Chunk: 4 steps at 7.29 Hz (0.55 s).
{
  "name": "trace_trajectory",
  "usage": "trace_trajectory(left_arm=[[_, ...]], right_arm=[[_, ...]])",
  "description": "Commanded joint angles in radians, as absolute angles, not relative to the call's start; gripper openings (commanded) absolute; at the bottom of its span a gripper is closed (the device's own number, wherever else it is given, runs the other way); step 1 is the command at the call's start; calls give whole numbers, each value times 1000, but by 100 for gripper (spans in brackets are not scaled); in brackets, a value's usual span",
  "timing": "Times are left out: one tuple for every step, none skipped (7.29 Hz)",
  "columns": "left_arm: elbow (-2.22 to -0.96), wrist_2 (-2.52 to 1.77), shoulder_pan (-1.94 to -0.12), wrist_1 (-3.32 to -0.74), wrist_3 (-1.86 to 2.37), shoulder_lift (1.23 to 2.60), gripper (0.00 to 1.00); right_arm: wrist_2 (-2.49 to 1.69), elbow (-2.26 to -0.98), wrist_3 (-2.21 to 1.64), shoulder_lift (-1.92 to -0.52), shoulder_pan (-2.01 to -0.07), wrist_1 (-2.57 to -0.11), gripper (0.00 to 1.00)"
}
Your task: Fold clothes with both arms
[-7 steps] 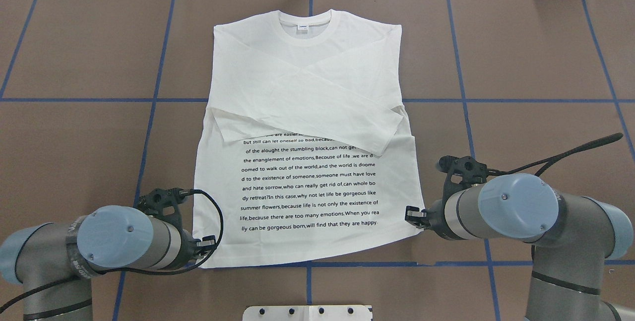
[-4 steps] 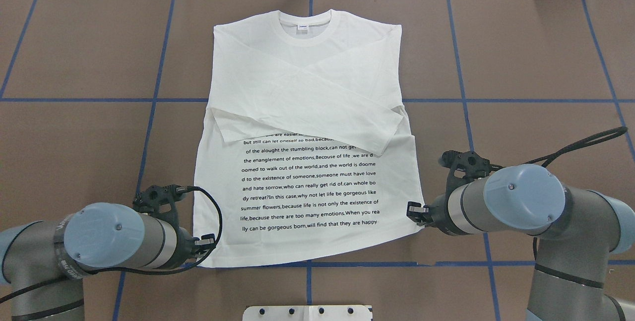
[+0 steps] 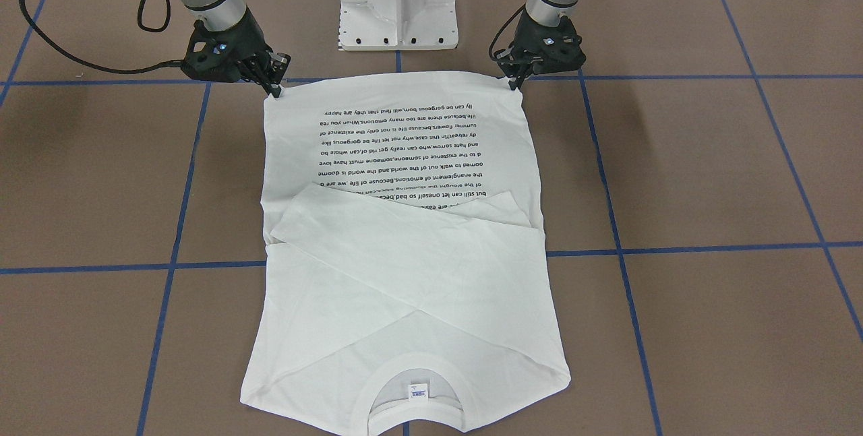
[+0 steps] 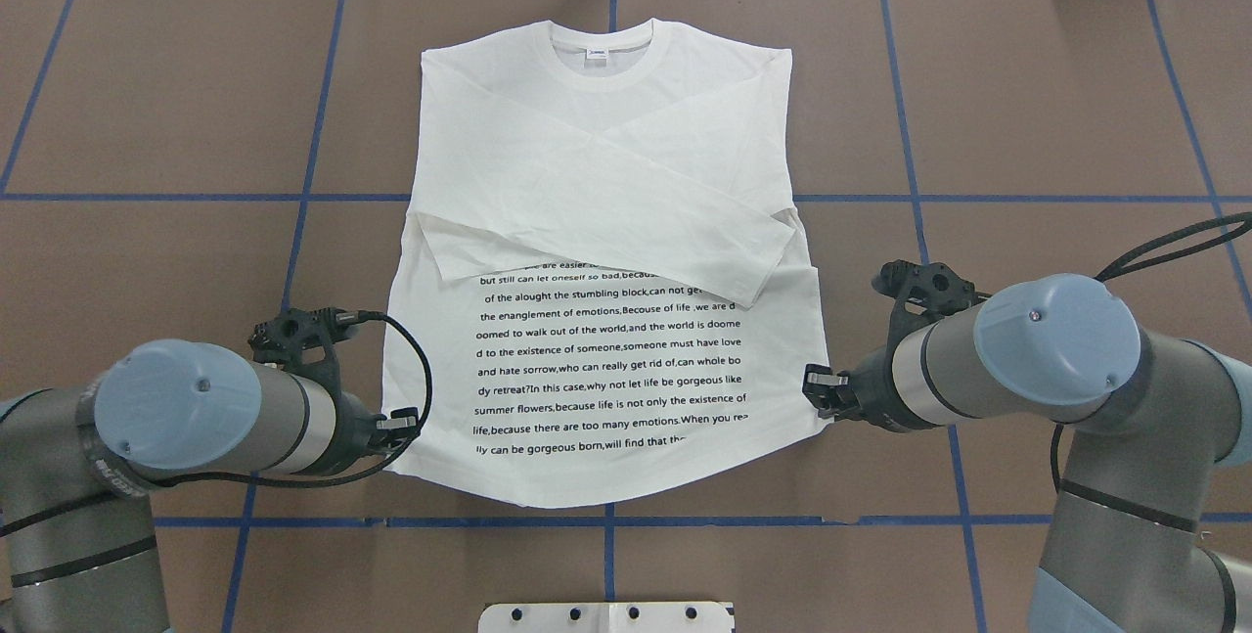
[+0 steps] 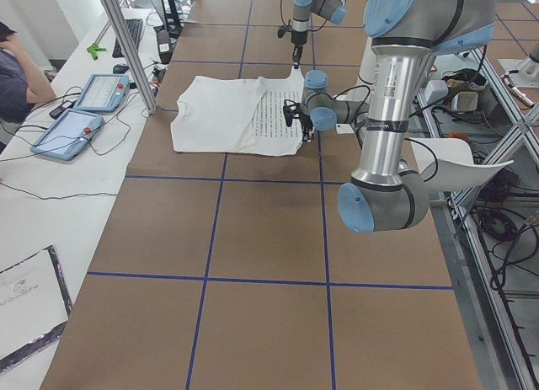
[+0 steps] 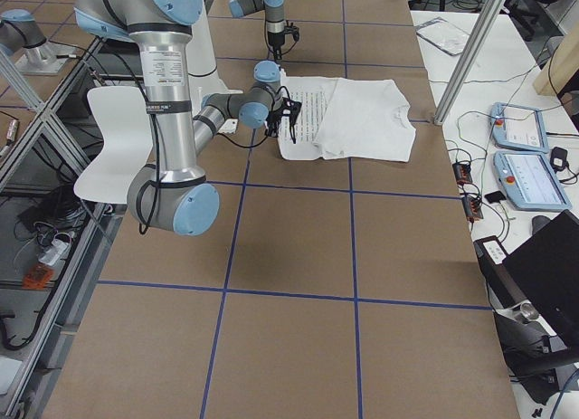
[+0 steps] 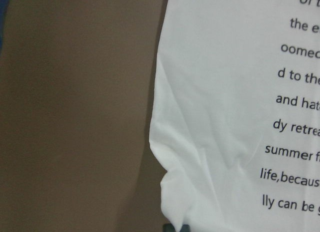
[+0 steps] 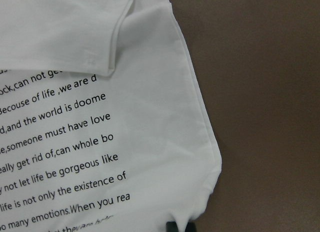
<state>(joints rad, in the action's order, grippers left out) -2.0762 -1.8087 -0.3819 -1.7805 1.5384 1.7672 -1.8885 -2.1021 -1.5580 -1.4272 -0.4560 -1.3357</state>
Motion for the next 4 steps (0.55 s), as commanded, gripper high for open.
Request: trace_trajectory(left_arm=[[-2075,-1902,-500,-1781,1464,1798,0],[-2074,-1904,-530,-1779,1421,1798,0],[-2072,-1908,-560,-1779,1404,1801,0],[-2065,-1908,-586,-1779,1404,1831,0]], right_arm=[[-1916,-2094,-1554,-1419,-529,-1338,0],[-1939,-2082,-1537,-1407,-573,-1336,0],[-1968,-2039,-1534,-1346,-618,-1339,0],[-1994,-1998,-1534,-1297,-664,-1342,0]])
